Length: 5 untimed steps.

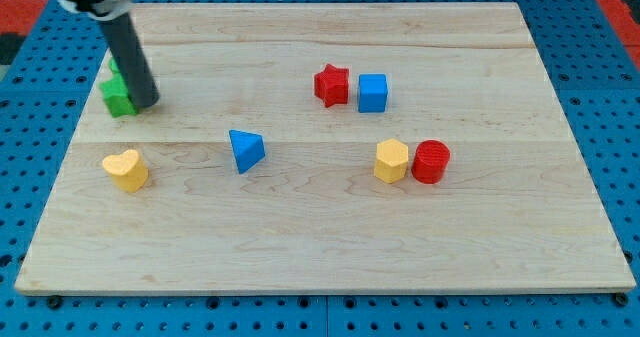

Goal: Slide the triangle into the green blocks

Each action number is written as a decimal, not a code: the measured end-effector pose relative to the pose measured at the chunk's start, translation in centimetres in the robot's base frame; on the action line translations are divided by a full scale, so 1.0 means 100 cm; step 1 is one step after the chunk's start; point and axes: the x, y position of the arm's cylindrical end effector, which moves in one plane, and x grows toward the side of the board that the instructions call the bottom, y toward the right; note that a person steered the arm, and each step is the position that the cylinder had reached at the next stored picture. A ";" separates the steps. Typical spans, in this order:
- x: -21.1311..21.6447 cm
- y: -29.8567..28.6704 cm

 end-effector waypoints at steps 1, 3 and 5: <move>0.006 0.073; 0.063 0.202; 0.099 0.177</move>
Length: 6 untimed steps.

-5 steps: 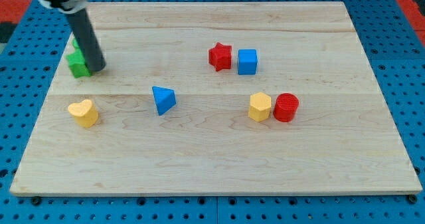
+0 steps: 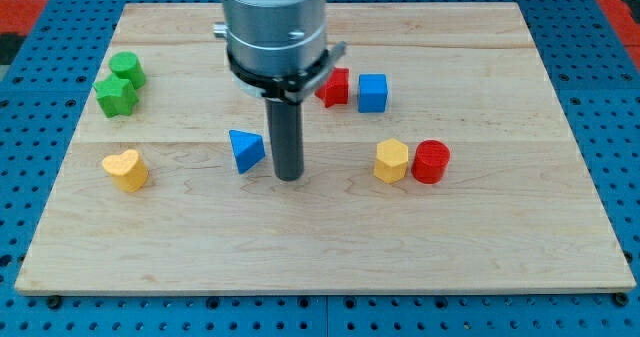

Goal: Slide the triangle into the green blocks

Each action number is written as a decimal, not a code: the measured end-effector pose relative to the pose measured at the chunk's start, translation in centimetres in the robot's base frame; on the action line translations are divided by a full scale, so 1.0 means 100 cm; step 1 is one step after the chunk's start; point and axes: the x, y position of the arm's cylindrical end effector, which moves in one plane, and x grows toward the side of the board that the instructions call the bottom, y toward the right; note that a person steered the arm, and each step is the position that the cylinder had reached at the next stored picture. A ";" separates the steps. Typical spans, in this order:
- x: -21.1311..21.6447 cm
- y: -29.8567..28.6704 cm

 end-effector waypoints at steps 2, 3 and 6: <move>0.007 -0.082; 0.008 -0.106; -0.042 -0.109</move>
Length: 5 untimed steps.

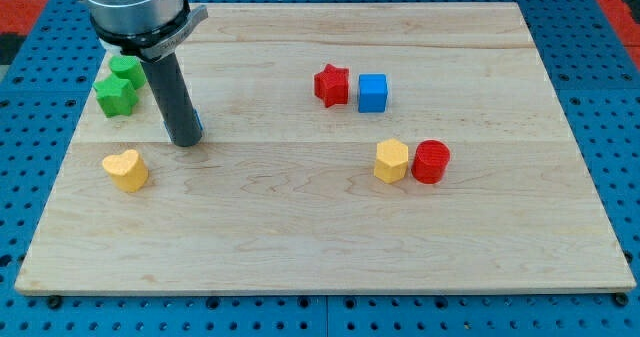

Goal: Slide the triangle into the green blocks

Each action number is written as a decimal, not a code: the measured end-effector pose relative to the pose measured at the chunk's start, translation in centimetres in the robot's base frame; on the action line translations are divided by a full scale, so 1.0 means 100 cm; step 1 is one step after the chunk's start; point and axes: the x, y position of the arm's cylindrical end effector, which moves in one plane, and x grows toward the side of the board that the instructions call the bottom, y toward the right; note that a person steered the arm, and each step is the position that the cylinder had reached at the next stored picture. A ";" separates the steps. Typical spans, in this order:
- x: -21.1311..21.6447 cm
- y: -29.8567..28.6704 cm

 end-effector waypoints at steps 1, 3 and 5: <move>-0.020 0.004; -0.038 -0.033; 0.036 0.016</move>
